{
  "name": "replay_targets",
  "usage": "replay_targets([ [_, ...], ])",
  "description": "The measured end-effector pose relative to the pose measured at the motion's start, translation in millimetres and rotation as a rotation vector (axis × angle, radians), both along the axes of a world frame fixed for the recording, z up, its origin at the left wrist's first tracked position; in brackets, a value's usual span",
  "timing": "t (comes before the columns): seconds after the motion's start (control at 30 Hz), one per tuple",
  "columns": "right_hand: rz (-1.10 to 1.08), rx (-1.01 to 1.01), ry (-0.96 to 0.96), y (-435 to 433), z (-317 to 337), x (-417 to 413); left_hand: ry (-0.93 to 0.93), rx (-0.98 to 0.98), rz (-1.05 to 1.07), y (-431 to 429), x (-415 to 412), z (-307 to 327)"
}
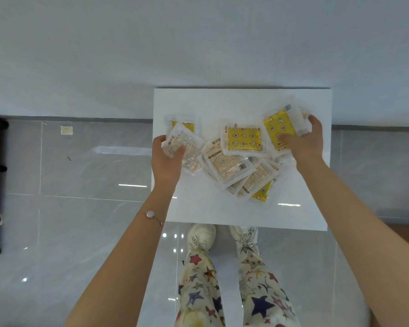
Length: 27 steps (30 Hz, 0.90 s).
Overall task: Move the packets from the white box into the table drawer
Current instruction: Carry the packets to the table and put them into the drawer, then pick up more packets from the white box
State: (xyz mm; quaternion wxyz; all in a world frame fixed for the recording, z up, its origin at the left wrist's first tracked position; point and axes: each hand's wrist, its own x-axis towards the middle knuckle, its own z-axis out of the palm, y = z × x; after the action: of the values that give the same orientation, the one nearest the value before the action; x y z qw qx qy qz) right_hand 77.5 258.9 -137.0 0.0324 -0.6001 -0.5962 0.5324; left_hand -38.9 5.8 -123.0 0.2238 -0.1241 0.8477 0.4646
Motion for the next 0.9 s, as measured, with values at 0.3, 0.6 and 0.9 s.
replay_targets([
  [0.3,0.036,-0.191,0.189,-17.3,121.9,7.4,-0.111,0.315,0.371,-40.0,35.8,125.5],
  [0.6,0.272,-0.369,0.313,-92.6,306.0,3.4,-0.098,0.541,0.605,-112.6,75.9,302.2],
  [0.9,0.653,-0.451,0.429,-248.5,421.1,-44.2,0.086,0.656,0.876,-251.6,124.7,397.5],
])
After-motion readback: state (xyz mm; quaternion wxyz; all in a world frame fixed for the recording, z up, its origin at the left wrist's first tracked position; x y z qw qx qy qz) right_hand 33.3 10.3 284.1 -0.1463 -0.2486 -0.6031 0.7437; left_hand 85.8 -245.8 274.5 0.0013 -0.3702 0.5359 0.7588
